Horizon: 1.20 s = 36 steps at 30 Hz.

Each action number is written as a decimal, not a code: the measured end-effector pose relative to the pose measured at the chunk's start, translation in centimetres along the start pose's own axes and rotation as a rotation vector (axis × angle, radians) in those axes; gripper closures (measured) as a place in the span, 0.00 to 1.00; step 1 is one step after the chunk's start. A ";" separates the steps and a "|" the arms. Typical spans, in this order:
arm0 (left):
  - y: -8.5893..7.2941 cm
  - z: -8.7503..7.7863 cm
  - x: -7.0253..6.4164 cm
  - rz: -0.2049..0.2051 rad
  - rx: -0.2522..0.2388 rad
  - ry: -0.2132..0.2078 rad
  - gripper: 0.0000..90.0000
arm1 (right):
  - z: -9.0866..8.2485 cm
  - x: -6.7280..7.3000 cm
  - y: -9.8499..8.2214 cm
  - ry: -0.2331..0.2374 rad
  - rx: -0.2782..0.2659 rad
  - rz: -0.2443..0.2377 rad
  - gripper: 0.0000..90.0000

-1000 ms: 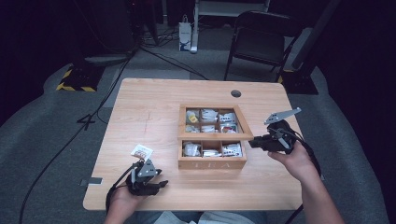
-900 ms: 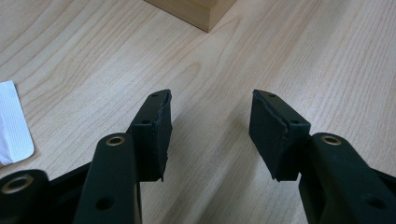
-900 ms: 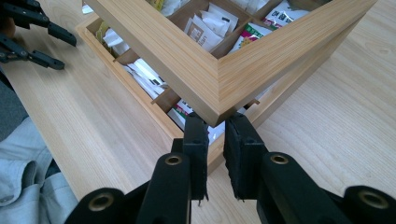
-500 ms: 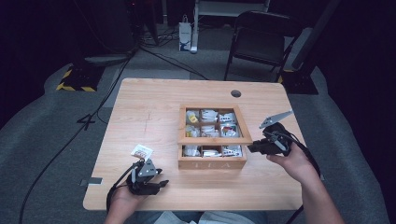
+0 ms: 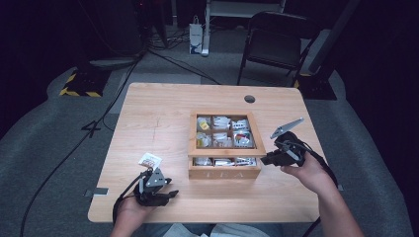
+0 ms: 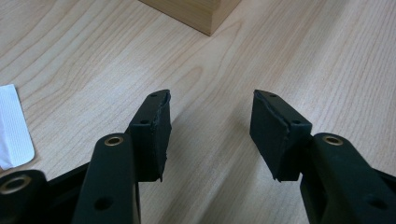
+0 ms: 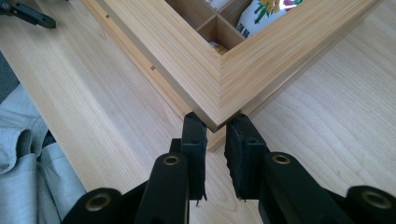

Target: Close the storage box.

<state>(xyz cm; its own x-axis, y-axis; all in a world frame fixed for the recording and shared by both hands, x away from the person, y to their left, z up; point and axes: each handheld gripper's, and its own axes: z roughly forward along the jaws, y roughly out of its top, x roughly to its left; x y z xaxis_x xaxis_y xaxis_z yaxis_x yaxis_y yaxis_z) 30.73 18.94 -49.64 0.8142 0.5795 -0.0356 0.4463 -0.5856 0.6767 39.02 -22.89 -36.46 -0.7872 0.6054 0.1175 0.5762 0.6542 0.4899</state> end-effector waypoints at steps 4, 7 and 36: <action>0.0 0.0 0.0 0.000 0.000 0.000 0.54 | 0.4 0.0 0.0 0.003 0.030 -0.004 0.86; 0.0 0.0 0.0 0.002 0.000 0.001 0.54 | 0.7 0.1 0.0 0.004 0.052 -0.009 0.85; 0.0 0.0 0.0 0.000 -0.002 0.000 0.54 | 2.7 -0.1 -0.1 0.013 0.183 -0.027 0.83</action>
<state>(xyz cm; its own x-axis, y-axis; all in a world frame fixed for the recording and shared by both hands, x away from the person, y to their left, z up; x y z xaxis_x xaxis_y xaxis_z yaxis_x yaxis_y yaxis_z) 30.71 18.95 -49.66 0.8143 0.5794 -0.0356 0.4456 -0.5846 0.6780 39.63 -21.82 -38.88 -0.8051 0.5812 0.1180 0.5841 0.7425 0.3279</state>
